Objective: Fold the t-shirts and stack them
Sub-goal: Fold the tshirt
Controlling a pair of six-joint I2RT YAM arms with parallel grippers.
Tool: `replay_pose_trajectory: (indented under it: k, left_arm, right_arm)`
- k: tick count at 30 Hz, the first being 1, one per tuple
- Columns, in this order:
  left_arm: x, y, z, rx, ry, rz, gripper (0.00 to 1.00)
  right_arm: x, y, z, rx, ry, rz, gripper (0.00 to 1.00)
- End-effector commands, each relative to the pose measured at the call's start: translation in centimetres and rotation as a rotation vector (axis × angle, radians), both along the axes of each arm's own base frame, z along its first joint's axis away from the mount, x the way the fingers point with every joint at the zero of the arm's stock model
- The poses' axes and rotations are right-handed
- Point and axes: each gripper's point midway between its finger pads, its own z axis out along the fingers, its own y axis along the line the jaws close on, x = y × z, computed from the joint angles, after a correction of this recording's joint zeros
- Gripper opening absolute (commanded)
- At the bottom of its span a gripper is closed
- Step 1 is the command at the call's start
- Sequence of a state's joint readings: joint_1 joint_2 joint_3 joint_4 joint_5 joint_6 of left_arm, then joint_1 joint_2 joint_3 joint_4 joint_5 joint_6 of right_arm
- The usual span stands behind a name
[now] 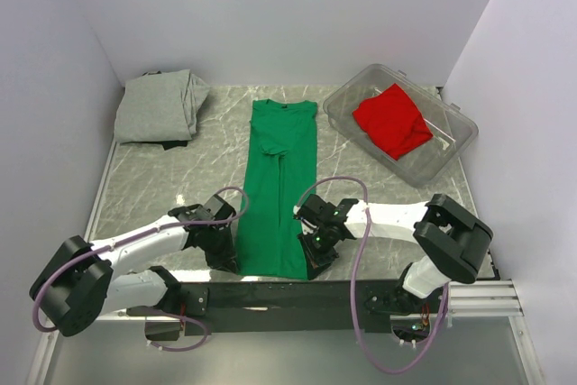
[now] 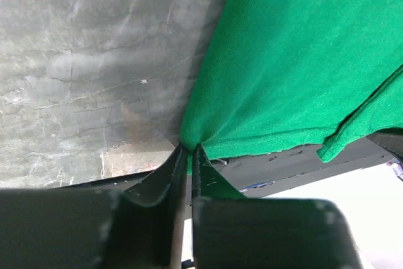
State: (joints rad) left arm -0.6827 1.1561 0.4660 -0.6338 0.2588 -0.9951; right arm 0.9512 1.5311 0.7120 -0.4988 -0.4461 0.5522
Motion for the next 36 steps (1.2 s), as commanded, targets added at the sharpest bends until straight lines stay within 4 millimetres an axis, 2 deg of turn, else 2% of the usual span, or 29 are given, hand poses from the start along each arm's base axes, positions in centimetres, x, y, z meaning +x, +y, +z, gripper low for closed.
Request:
replay_pose_trajectory:
  k: [1,3,9,17,22,25,31,36]
  left_arm:
    - [1.1,0.4,-0.3,0.044,-0.055,0.006,0.07]
    - [1.1,0.3,-0.1,0.036,-0.063,0.0,0.0]
    - [0.8,1.1,0.4,0.053,-0.078,0.03,0.0]
    - [1.0,0.0,2.5,-0.05,-0.14,0.007,0.0]
    - [0.2,-0.3,3.3,-0.082,-0.121,-0.012,0.0]
    - [0.1,-0.4,4.5,-0.108,-0.134,-0.011,0.0]
    - [3.1,-0.8,7.9,-0.082,-0.254,0.002,0.0]
    - [6.0,-0.6,8.7,0.004,-0.299,-0.025,0.0]
  right_arm:
    - [-0.1,0.0,0.9,0.027,-0.031,0.018,0.0]
    - [-0.1,0.0,1.4,0.029,-0.032,0.015,0.0]
    - [-0.2,0.0,2.5,0.038,-0.031,0.004,0.0]
    - [-0.5,0.3,3.4,0.064,-0.019,-0.008,0.0]
    - [-0.8,0.6,3.9,0.077,0.001,-0.011,0.0]
    - [-0.9,0.6,4.4,0.078,0.002,-0.018,0.0]
    - [1.0,0.8,6.6,0.052,-0.082,-0.064,0.0]
    - [3.6,0.5,8.0,-0.029,-0.167,-0.102,0.0]
